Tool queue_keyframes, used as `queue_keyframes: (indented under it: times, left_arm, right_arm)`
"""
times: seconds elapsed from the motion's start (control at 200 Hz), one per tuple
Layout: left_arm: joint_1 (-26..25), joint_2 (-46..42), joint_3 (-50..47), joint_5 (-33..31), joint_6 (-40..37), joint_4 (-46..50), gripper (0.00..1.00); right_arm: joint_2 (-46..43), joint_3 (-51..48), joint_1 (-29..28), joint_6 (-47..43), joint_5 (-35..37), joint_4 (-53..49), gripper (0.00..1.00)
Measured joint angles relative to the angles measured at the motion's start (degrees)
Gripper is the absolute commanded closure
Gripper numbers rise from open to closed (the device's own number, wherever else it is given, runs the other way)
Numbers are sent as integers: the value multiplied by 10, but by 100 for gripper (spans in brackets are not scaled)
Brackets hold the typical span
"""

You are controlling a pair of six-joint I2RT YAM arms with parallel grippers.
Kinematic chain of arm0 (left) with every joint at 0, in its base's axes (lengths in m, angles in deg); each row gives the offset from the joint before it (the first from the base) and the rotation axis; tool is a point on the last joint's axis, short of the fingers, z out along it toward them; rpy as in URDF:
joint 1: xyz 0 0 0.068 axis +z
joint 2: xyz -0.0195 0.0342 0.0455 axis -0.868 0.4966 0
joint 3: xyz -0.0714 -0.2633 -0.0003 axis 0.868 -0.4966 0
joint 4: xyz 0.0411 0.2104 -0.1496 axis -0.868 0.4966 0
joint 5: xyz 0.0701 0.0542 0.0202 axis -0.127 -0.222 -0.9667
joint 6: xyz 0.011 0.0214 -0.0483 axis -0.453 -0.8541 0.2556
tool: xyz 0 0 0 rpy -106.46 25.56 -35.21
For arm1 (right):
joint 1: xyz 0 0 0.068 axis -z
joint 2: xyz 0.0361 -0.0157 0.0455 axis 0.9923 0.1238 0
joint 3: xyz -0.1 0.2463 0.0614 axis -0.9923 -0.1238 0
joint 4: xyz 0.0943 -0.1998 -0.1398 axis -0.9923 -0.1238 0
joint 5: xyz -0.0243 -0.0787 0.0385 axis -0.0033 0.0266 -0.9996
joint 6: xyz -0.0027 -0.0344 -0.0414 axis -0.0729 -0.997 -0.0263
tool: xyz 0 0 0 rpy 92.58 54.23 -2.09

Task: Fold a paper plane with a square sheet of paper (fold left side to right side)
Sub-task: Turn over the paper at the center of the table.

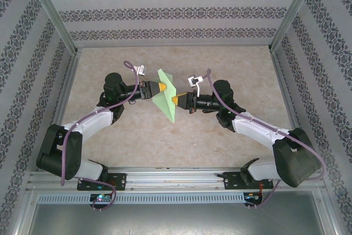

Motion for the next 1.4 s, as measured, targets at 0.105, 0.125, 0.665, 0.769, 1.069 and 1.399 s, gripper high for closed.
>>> queue_keyframes:
  times: [0.105,0.125,0.665,0.769,1.069,1.399]
  left_arm:
    - [0,-2,0,0,-2,4,88]
    - [0,-3,0,0,-3,6,89]
    - [0,-28,0,-28,-24,29,100]
    - [-1,-28,0,-33,-24,28,100]
    - [-13,-29,7,-33,-24,28,100]
    - [-28,-29,9,-33,-24,28,100]
  right_arm:
    - [3,0,0,1,4,0,100]
    - [3,0,0,1,4,0,99]
    - [-86,-28,14,5,44,-13,37]
    - [-137,-61,31,-4,73,-33,19]
    - [-149,-97,17,-5,97,-75,10]
    - [-47,-41,-26,-2,76,-55,31]
